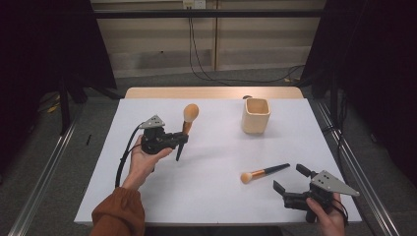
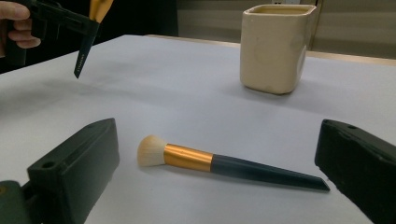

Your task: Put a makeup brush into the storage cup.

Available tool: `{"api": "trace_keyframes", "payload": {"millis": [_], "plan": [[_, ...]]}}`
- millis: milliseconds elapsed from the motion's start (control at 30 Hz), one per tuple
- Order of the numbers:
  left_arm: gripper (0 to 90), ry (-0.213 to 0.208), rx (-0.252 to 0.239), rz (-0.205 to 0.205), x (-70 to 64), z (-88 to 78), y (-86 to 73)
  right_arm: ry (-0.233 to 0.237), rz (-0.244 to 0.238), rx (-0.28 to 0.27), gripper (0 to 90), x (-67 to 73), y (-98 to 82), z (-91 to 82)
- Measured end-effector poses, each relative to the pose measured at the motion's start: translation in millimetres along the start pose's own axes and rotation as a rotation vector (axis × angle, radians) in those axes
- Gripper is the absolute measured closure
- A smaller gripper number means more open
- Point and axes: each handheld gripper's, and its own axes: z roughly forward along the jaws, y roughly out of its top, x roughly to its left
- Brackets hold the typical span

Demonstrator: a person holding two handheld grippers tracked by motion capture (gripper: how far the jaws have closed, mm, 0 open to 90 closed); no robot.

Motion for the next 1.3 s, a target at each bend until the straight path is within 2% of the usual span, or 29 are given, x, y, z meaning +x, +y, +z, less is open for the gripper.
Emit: {"api": "trace_keyframes", "payload": {"millis": [100,300,400,567,700,767,833,867,933,1000,1167,1300], "plan": [[74.5,-0.024,-0.02,0.029,-4.5,-0.5,-1.2,-0.005,0.013,-0.017,0.0,0.8,0.4,0.1],[74.5,-0.038,-0.068,0.021,-12.1,-3.3,-7.0,0.003,0.048,-0.035,0.1,3.6,2.6,2.3],[74.5,-0.048,-0.095,0.016,-16.2,-3.7,-10.6,0.022,0.041,-0.046,0.0,5.5,6.1,3.8],[74.5,-0.038,-0.088,-0.005,-20.6,-3.6,-13.8,0.051,0.031,-0.05,0.0,8.0,12.5,7.4],[74.5,-0.035,-0.098,0.006,-29.1,-5.8,-14.4,0.081,0.034,-0.052,0.0,8.8,18.0,11.7],[74.5,-0.048,-0.109,-0.007,-33.1,-6.7,-14.8,0.1,0.043,-0.059,0.0,10.7,21.2,14.1],[74.5,-0.047,-0.106,0.012,-38.7,-7.6,-15.5,0.123,0.043,-0.068,0.0,12.5,24.5,17.1],[74.5,-0.046,-0.118,0.001,-40.9,-7.6,-16.2,0.129,0.043,-0.07,0.0,13.9,26.2,19.0],[74.4,-0.043,-0.144,-0.011,-44.9,-8.8,-17.4,0.123,0.042,-0.065,0.0,16.5,29.4,24.1],[74.5,-0.039,-0.141,-0.008,-48.3,-8.6,-17.7,0.121,0.046,-0.065,0.2,17.4,31.0,28.1],[74.5,-0.056,-0.126,0.0,-54.4,-4.8,-20.5,0.154,0.051,-0.072,0.0,20.1,35.9,37.2],[74.4,-0.077,-0.132,-0.007,-58.5,1.0,-21.2,0.174,0.035,-0.078,0.0,24.6,40.2,45.3]]}}
